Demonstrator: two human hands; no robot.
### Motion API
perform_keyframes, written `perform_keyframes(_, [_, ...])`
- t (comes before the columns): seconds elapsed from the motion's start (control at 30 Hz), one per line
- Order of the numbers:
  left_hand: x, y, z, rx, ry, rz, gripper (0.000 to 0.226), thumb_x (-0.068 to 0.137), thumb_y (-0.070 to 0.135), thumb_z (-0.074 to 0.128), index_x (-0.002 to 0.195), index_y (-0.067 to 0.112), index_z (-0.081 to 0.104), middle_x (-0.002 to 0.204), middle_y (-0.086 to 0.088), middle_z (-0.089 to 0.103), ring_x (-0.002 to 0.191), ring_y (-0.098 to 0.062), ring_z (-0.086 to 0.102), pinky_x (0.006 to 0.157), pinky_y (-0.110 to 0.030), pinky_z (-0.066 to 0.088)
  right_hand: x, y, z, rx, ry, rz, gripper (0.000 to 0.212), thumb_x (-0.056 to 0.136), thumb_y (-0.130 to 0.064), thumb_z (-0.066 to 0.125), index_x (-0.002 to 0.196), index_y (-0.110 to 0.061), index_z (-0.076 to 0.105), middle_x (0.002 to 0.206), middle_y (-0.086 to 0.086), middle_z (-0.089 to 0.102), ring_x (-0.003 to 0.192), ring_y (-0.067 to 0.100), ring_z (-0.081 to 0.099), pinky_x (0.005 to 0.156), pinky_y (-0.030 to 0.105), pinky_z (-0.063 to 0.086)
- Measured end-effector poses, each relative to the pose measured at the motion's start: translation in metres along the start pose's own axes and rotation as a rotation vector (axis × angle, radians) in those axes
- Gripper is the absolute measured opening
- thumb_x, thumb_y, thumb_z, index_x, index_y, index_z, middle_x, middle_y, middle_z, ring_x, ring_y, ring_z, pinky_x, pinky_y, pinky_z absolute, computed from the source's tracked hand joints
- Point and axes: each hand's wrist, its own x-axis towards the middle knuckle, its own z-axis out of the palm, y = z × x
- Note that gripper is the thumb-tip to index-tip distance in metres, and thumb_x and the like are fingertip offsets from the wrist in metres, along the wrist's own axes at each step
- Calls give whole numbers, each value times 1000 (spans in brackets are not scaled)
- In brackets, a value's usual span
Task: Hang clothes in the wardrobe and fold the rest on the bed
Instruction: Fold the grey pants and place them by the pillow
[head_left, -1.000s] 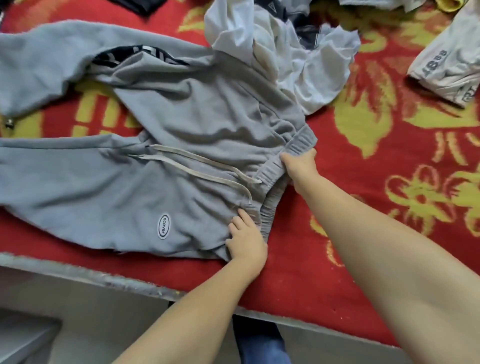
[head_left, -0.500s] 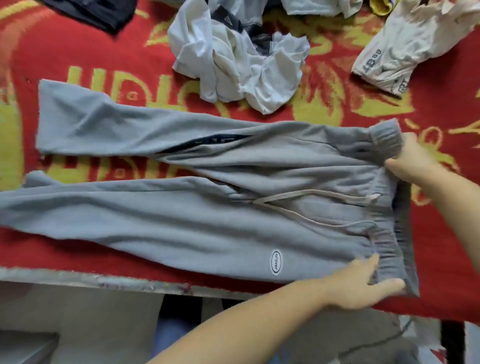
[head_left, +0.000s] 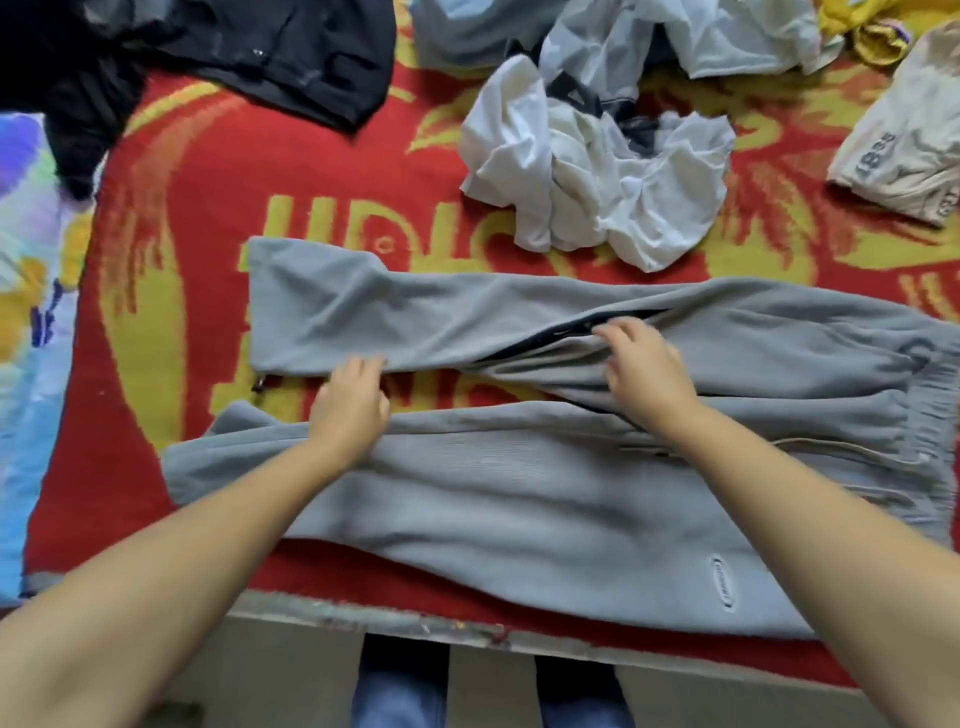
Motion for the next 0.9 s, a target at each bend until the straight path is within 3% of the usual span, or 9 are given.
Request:
perform_keyframes(0.17, [44,-74,9,361,-135,-15,48,89,14,52,134,7,37,141,-16,35,134,-29,32,101,-43,35,48,-60,33,-285,-196,-27,53,89,-3,49,140,-14,38,157,14,18,147,26,7,118,50,10])
perform_keyframes(0.27, [63,-116,12,382,-112,89,46,94,7,41,139,5,34,153,-18,24,142,-28,24,108,-43,27,61,-71,43,-426,-267,88,42,90,-10,51,130,-15,43,147,13,31,144,27,15,117,55,7])
perform_keyframes(0.37, [80,-147,-5,233,5,280,19,85,-3,51,102,-2,58,116,-26,57,105,-41,56,85,-48,43,64,-71,42,-491,-256,172,24,92,-14,47,116,-13,49,120,11,53,122,29,45,117,52,13])
perform_keyframes(0.43, [83,-157,-28,81,5,235,7,85,4,55,91,1,57,94,-23,62,86,-41,59,68,-45,43,62,-73,36,-466,-229,201,14,95,-17,41,103,-11,51,98,12,61,104,32,56,115,48,19])
perform_keyframes(0.53, [78,-161,-71,-175,23,187,6,82,13,59,86,8,58,75,-16,63,68,-33,60,60,-38,41,55,-80,5,-237,-184,264,15,94,-23,45,92,-10,53,88,15,63,89,33,58,82,38,41])
perform_keyframes(0.63, [77,-172,-134,-530,-260,141,16,71,21,52,79,12,62,58,-1,54,49,-10,46,45,-24,37,58,-77,-50,-44,-566,237,17,93,-27,53,83,-16,63,89,9,66,75,20,57,68,34,41])
perform_keyframes(0.7, [82,-187,-171,-610,-519,134,8,80,21,60,80,16,65,58,7,52,49,-4,42,43,-15,32,60,-75,-83,37,-751,286,19,88,-31,58,84,-16,68,89,9,68,75,19,60,73,34,46])
perform_keyframes(0.8, [105,-205,-196,-643,-574,102,12,91,14,59,81,13,65,62,8,54,53,-3,45,48,-13,36,75,-73,-103,122,-605,345,17,86,-32,64,93,-18,70,108,18,65,101,34,62,88,43,47])
perform_keyframes(0.9, [138,-205,-178,-615,-513,-1,9,87,12,59,81,14,66,63,3,50,57,-10,45,55,-21,41,100,-83,-84,68,-459,283,16,85,-33,61,84,-19,70,90,15,67,74,19,59,64,29,43])
